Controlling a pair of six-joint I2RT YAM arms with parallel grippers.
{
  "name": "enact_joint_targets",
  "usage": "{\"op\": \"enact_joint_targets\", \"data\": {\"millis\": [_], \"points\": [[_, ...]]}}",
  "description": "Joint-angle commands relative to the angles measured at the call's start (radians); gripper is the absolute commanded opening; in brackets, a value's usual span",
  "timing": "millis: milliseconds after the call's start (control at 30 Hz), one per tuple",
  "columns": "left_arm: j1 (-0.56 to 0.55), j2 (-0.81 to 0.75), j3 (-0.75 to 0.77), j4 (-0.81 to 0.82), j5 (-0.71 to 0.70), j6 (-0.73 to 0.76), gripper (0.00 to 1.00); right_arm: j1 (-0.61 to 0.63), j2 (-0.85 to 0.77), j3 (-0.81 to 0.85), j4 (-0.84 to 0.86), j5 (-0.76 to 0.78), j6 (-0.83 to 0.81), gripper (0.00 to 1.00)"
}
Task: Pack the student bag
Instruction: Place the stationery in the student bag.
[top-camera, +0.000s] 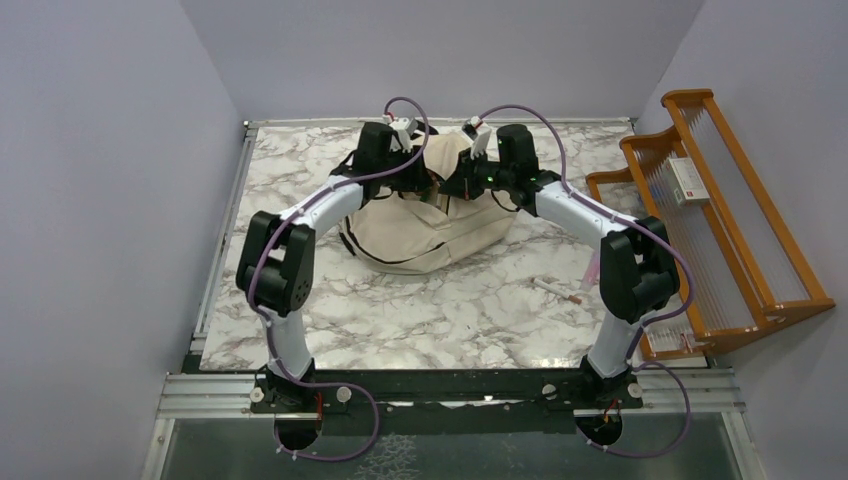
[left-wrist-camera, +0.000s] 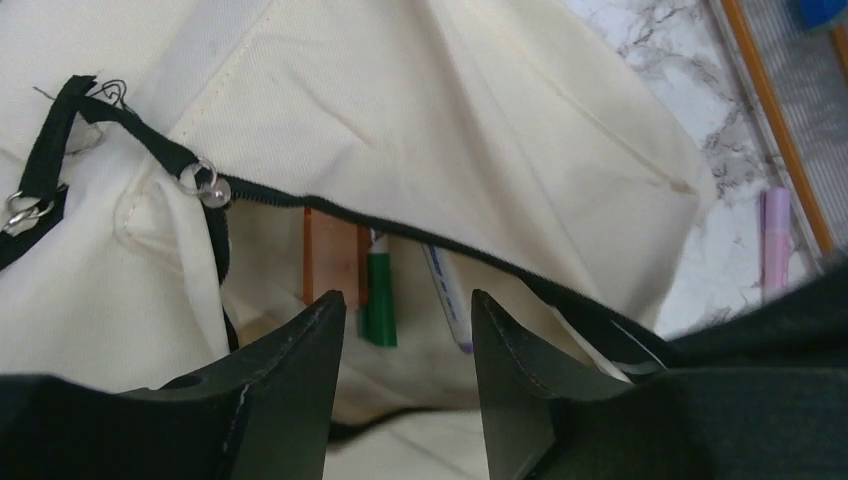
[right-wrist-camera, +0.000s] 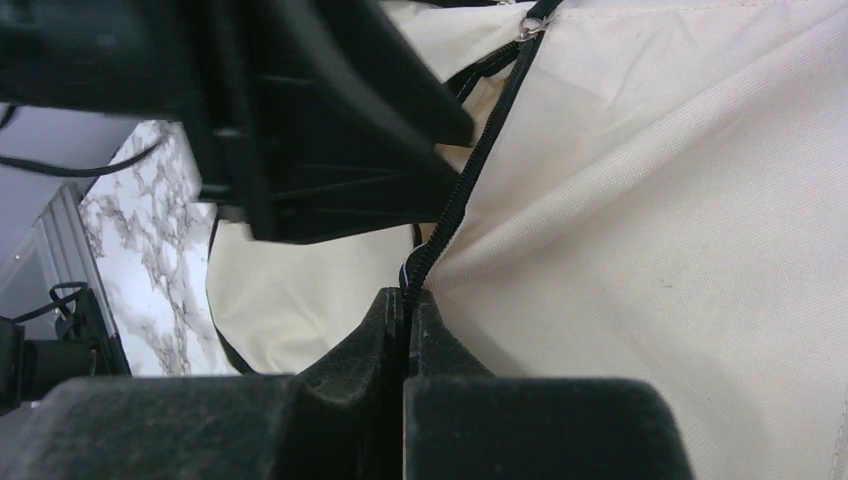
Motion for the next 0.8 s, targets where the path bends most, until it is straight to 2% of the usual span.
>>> {"op": "enact_joint_targets", "data": {"millis": [0, 233, 367, 433, 533, 600, 700, 767], "points": [[0.002, -0.190, -0.103, 0.072, -0.019, 0.057, 0.51, 0.006, -0.049, 0.005, 0.061, 0.024, 0.030, 0.01], [0.001, -0.439, -0.373, 0.250, 0.081, 0.130, 0.54, 0.006, -0.033, 0.028, 0.077, 0.057, 0.059, 0.01], [-0.016, -0.526, -0.501, 0.382, 0.322, 0.218, 0.54, 0.007, -0.008, 0.065, 0.054, 0.056, 0.044, 0.00], [-0.076, -0.551, -0.540, 0.385, 0.408, 0.337, 0.54, 0.006, 0.003, 0.089, 0.040, 0.056, 0.034, 0.00], [-0.214, -0.596, -0.613, 0.371, 0.456, 0.517, 0.55, 0.006, 0.014, 0.112, 0.022, 0.051, 0.023, 0.01], [-0.290, -0.609, -0.673, 0.417, 0.535, 0.616, 0.55, 0.006, 0.018, 0.125, 0.010, 0.047, 0.017, 0.00], [-0.406, -0.602, -0.727, 0.452, 0.526, 0.732, 0.54, 0.006, 0.012, 0.126, 0.005, 0.044, 0.014, 0.01], [-0.445, -0.562, -0.722, 0.466, 0.515, 0.758, 0.54, 0.006, 0.007, 0.118, 0.005, 0.042, 0.016, 0.00]]}}
